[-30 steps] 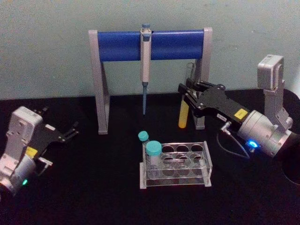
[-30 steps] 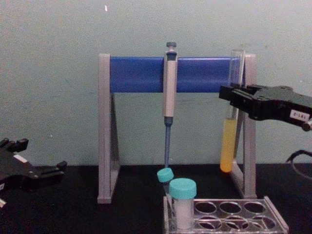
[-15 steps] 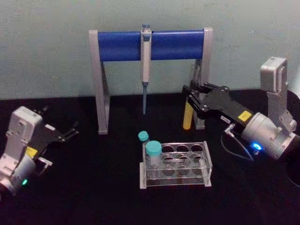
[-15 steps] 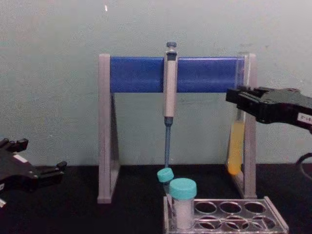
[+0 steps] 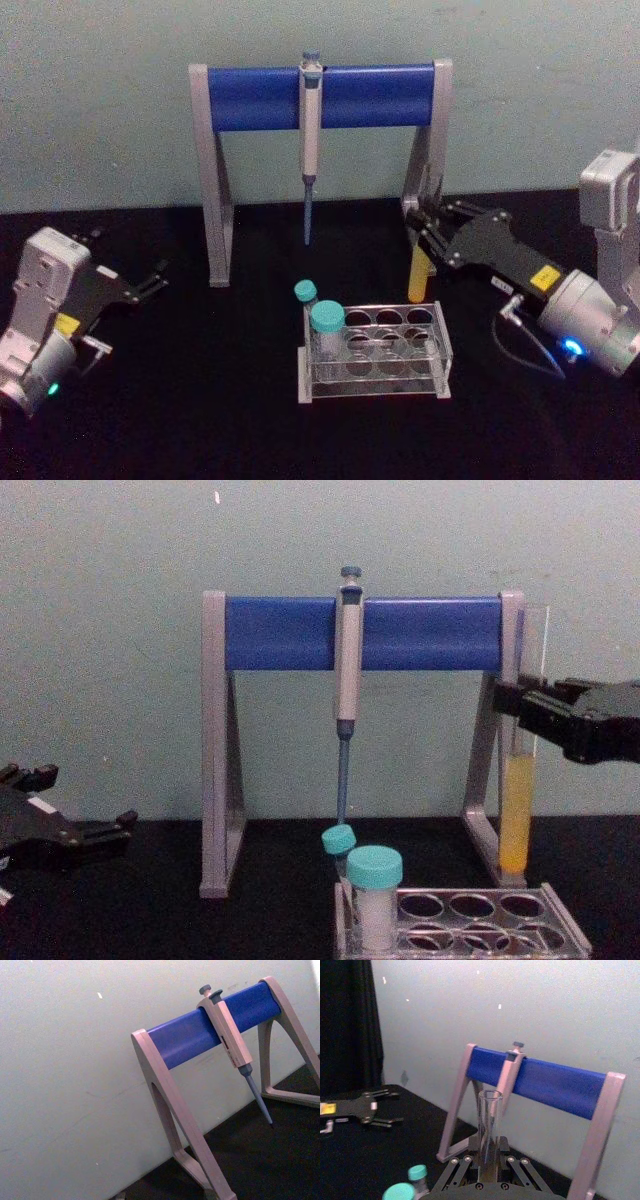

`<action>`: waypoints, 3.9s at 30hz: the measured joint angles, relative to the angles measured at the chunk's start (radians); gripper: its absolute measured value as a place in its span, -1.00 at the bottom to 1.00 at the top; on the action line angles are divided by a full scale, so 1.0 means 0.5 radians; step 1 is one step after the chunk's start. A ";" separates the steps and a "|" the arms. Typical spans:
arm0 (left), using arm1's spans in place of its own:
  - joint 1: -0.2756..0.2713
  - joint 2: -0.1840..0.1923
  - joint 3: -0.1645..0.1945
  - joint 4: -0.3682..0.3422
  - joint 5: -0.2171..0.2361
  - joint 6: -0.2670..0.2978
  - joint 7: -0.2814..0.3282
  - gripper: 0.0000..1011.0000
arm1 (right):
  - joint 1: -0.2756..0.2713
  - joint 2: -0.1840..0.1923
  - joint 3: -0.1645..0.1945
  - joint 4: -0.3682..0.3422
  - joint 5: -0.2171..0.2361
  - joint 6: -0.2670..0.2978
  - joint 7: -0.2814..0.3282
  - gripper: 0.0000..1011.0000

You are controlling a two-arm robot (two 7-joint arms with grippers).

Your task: Pick up the test tube from the test tube rack, shake it, then place it back into the test tube rack.

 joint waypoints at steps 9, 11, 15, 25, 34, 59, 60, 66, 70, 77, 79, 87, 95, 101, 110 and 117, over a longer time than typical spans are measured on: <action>0.000 0.000 0.000 0.000 0.000 0.000 0.000 1.00 | -0.093 0.016 -0.055 -0.118 0.022 0.043 0.050 -0.56; 0.000 0.000 0.000 0.000 0.000 0.000 0.000 1.00 | -0.079 0.005 -0.079 -0.115 0.026 0.043 0.066 -0.56; 0.000 0.000 0.000 0.000 0.000 0.000 0.000 1.00 | -0.039 -0.019 -0.113 -0.081 0.028 0.041 0.088 -0.56; 0.000 0.000 0.000 0.000 0.000 0.000 0.000 1.00 | 0.155 -0.113 -0.185 0.126 0.023 -0.001 0.131 -0.56; 0.000 0.000 0.000 0.000 0.000 0.000 0.000 1.00 | 0.303 -0.187 -0.187 0.338 -0.014 -0.052 0.108 -0.56; 0.000 0.000 0.000 0.000 0.000 0.000 0.000 1.00 | 0.259 -0.199 -0.080 0.326 -0.052 -0.051 0.017 -0.56; 0.000 0.000 0.000 0.000 0.000 0.000 0.000 1.00 | 0.258 -0.199 -0.079 0.325 -0.053 -0.050 0.017 -0.56; 0.000 0.000 0.000 0.000 0.000 0.000 0.000 1.00 | 0.251 -0.200 -0.074 0.315 -0.058 -0.042 0.015 -0.56; 0.000 0.000 0.000 0.000 0.000 0.000 0.000 1.00 | 0.247 -0.200 -0.070 0.313 -0.059 -0.041 0.015 -0.56; 0.000 0.000 0.000 0.000 0.000 0.000 0.000 1.00 | 0.237 -0.197 -0.065 0.300 -0.058 -0.040 0.019 -0.56; 0.000 0.000 0.000 0.000 0.000 0.000 0.000 1.00 | 0.234 -0.195 -0.064 0.296 -0.054 -0.040 0.025 -0.56; 0.000 0.000 0.000 0.000 0.000 0.000 0.000 1.00 | 0.182 -0.160 -0.060 0.218 -0.001 -0.029 0.072 -0.56; 0.000 0.000 0.000 0.000 0.000 0.000 0.000 1.00 | 0.088 -0.106 -0.055 0.093 0.076 0.009 0.096 -0.56; 0.000 0.000 0.000 0.000 0.000 0.000 0.000 1.00 | 0.034 -0.072 -0.058 0.040 0.106 0.038 0.085 -0.56; 0.000 0.000 0.000 0.000 0.000 0.000 0.000 1.00 | -0.003 -0.046 -0.071 0.023 0.117 0.056 0.050 -0.56; 0.000 0.000 0.000 0.000 0.000 0.000 0.000 1.00 | -0.002 -0.040 -0.079 0.032 0.114 0.058 0.043 -0.56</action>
